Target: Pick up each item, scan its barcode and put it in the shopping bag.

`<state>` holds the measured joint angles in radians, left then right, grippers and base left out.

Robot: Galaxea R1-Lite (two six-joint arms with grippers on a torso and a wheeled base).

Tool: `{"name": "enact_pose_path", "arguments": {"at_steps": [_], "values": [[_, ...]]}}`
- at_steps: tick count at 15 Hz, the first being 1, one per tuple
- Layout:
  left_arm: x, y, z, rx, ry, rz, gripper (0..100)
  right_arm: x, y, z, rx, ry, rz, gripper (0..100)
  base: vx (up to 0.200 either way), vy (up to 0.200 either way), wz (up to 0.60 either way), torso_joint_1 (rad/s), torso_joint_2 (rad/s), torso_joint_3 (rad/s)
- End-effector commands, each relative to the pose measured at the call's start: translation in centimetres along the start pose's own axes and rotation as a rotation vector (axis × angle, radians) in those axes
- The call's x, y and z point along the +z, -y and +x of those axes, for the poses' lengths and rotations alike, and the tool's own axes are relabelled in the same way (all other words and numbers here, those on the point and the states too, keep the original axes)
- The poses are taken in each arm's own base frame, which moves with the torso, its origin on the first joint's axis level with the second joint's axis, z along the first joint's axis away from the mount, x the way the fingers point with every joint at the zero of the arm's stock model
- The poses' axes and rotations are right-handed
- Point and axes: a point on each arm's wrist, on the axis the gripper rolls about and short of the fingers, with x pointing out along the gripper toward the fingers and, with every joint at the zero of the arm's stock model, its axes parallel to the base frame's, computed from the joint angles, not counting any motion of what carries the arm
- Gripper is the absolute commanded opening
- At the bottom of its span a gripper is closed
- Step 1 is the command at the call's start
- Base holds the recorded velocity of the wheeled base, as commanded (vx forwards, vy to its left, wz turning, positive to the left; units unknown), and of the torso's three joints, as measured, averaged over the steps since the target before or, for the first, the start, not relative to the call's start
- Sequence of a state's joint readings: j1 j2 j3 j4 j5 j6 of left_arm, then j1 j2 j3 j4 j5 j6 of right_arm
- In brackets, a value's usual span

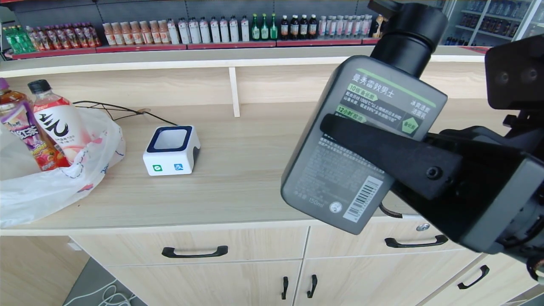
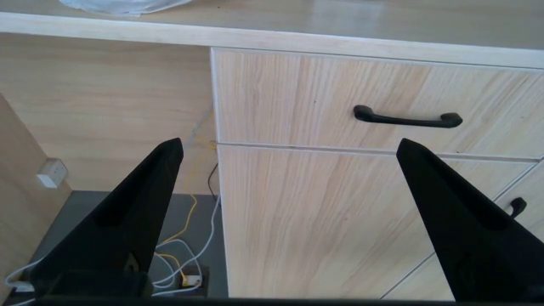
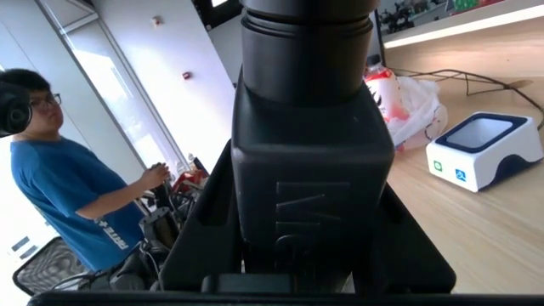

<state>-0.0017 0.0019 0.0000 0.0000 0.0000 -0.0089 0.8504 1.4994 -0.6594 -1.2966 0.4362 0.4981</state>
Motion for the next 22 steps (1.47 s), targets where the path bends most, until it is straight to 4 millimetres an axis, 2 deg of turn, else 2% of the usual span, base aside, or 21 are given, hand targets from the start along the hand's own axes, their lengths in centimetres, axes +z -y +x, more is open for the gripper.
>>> {"name": "enact_pose_path", "arguments": {"at_steps": [1, 4, 9, 13, 16, 19, 22], "values": [[0.0, 0.0, 0.0, 0.0, 0.0, 0.0, 100, 0.2, 0.0, 0.0, -0.024, 0.016, -0.005, 0, 0.0, 0.0, 0.0, 0.0, 0.0, 0.0], [0.0, 0.0, 0.0, 0.0, 0.0, 0.0, 100, 0.0, 0.5, -0.4, -0.102, 0.035, -0.064, 0, 0.0, 0.0, 0.0, 0.0, 0.0, 0.0], [0.0, 0.0, 0.0, 0.0, 0.0, 0.0, 100, 0.1, 2.2, -3.0, -0.262, 0.027, -0.213, 0, 0.0, 0.0, 0.0, 0.0, 0.0, 0.0], [0.0, 0.0, 0.0, 0.0, 0.0, 0.0, 100, 1.3, 3.1, -4.9, -0.434, 0.079, -0.317, 0, 0.0, 0.0, 0.0, 0.0, 0.0, 0.0], [0.0, 0.0, 0.0, 0.0, 0.0, 0.0, 100, 3.1, 4.0, -6.7, -0.537, 0.096, -0.491, 0, 0.0, 0.0, 0.0, 0.0, 0.0, 0.0], [0.0, 0.0, 0.0, 0.0, 0.0, 0.0, 100, 3.2, 4.0, -8.7, -0.628, 0.074, -0.576, 0, 0.0, 0.0, 0.0, 0.0, 0.0, 0.0], [0.0, 0.0, 0.0, 0.0, 0.0, 0.0, 100, 2.9, 3.4, -9.6, -0.68, 0.078, -0.592, 0, 0.0, 0.0, 0.0, 0.0, 0.0, 0.0]]}}
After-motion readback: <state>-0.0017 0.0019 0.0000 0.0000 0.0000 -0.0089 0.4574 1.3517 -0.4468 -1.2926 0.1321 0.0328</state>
